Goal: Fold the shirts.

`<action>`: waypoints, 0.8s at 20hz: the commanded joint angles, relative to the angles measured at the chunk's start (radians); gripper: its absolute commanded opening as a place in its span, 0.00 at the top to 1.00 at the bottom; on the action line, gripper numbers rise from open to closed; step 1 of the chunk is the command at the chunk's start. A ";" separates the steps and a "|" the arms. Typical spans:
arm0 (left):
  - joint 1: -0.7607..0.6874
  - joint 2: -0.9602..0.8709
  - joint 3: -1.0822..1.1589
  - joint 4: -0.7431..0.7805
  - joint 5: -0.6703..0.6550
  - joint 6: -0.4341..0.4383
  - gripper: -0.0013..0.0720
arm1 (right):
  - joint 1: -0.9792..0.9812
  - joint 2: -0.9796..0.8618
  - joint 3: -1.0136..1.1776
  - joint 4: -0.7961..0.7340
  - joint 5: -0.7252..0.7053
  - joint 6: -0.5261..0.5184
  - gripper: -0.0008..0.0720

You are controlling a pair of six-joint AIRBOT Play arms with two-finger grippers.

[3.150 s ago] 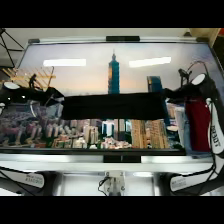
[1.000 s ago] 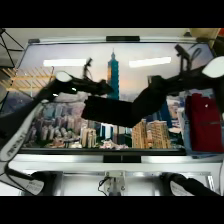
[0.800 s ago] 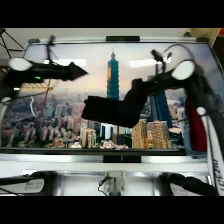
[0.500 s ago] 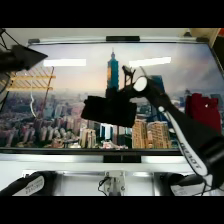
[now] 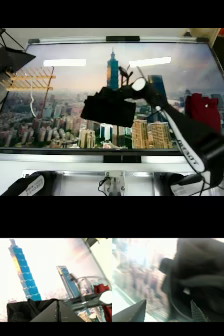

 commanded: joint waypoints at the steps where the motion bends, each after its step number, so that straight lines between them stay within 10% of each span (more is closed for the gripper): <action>1: 0.000 0.000 -0.004 0.023 0.005 0.003 0.94 | -0.117 0.116 0.000 -0.353 0.256 0.069 0.09; 4: 0.000 0.000 -0.004 0.023 0.003 0.003 0.94 | -0.218 0.141 -0.056 -0.735 0.526 0.171 0.10; 16: 0.000 0.000 -0.004 0.023 0.004 0.003 0.94 | -0.254 0.005 -0.320 -0.099 0.029 0.004 0.09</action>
